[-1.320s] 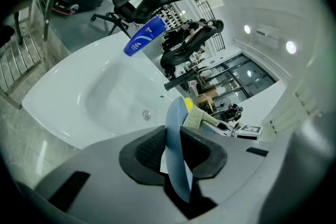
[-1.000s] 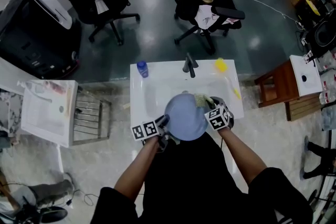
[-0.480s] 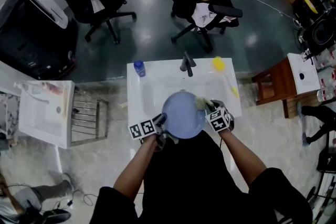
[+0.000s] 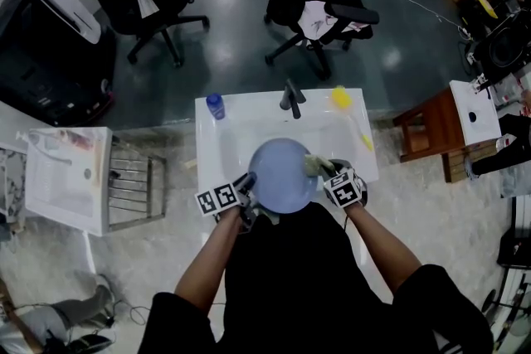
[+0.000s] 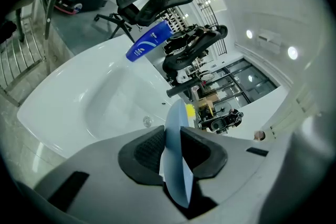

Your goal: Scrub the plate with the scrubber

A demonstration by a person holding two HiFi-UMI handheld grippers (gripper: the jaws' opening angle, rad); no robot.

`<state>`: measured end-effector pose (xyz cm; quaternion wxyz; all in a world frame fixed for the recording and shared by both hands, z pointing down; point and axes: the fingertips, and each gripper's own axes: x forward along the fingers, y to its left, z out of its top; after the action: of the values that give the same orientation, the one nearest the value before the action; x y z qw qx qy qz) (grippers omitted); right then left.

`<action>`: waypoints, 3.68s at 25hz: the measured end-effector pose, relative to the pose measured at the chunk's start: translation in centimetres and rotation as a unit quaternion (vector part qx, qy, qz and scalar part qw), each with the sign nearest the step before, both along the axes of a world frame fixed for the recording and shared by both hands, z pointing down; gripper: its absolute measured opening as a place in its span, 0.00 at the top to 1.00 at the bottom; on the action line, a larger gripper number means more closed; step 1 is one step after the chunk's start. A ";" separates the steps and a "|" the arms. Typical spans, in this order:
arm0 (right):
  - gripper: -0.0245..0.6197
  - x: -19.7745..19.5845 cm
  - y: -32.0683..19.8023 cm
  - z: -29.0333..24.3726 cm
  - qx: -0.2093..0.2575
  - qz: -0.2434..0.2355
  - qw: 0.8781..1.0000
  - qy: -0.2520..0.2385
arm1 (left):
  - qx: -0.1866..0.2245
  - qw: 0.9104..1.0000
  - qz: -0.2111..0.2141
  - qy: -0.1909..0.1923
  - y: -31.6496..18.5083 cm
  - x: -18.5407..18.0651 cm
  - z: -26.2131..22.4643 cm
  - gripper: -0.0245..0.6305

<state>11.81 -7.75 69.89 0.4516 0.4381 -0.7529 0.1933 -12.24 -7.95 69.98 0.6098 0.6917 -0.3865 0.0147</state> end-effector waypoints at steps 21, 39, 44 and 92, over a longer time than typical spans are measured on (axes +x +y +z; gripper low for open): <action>0.86 -1.6 2.3 0.1 -0.041 -0.012 0.998 -0.042 | -0.005 0.999 -0.038 0.016 -1.6 -0.5 0.6 0.84; 0.86 -4.8 4.0 -1.0 -0.059 -0.023 0.994 -0.093 | -0.009 0.997 -0.068 0.024 -2.2 -1.5 0.7 0.84; 0.86 -5.6 4.5 -0.7 -0.069 -0.020 0.992 -0.103 | -0.013 0.997 -0.075 0.027 -2.1 -1.9 0.8 0.84; 0.86 -17.9 4.8 -3.3 -0.136 -0.060 0.959 -0.242 | -0.016 0.993 -0.113 0.035 -0.3 -4.5 1.3 0.85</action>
<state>-6.06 -2.94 66.55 0.3217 0.2671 -0.8312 0.3665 -16.78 -8.29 71.27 0.6317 0.6340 -0.4401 -0.0724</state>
